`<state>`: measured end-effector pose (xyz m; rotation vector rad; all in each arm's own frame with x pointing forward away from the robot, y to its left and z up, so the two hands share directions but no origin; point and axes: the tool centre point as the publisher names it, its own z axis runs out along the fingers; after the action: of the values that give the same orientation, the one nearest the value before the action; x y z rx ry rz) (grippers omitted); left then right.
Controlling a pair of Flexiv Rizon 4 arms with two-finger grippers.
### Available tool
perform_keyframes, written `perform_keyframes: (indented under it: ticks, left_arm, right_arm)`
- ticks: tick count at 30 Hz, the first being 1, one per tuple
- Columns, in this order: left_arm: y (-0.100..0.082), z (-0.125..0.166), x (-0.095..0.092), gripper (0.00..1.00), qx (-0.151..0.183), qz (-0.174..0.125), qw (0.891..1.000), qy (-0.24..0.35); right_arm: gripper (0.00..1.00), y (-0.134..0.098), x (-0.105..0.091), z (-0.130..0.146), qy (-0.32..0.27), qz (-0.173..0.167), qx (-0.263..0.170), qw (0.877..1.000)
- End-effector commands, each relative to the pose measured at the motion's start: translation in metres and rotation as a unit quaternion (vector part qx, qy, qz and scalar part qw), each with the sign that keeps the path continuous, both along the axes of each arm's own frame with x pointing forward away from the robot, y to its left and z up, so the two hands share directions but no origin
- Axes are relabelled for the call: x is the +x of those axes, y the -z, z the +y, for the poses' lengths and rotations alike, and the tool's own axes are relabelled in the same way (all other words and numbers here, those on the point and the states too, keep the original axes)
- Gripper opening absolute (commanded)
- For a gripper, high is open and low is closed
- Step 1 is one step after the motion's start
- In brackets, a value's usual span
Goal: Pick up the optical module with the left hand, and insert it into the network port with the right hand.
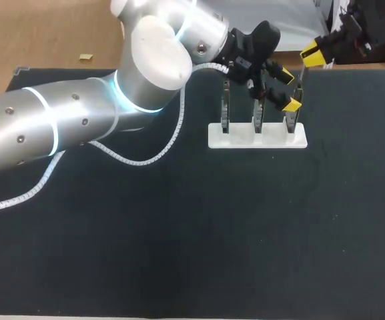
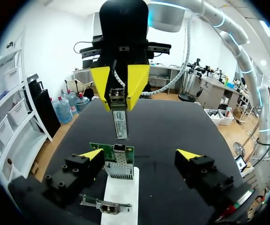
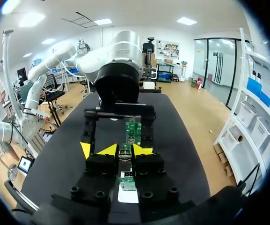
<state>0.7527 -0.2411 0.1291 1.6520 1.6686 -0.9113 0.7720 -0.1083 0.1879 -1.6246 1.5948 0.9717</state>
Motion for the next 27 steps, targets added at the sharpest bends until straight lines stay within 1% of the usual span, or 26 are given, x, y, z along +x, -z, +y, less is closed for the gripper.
perform_keyframes:
  ticks: [1,27]
  left_arm:
    - [-0.0006,-0.0018,0.0042,1.0,0.003,0.003,1.0,0.003]
    - [-0.0006,-0.0018,0.0042,1.0,0.003,0.003,1.0,0.003]
  right_arm:
    - [0.0,0.0012,-0.002,0.0024,0.0,-0.002,-0.007,1.0]
    - [0.0,0.0066,-0.0093,0.0065,0.003,-0.01,0.002,1.0]
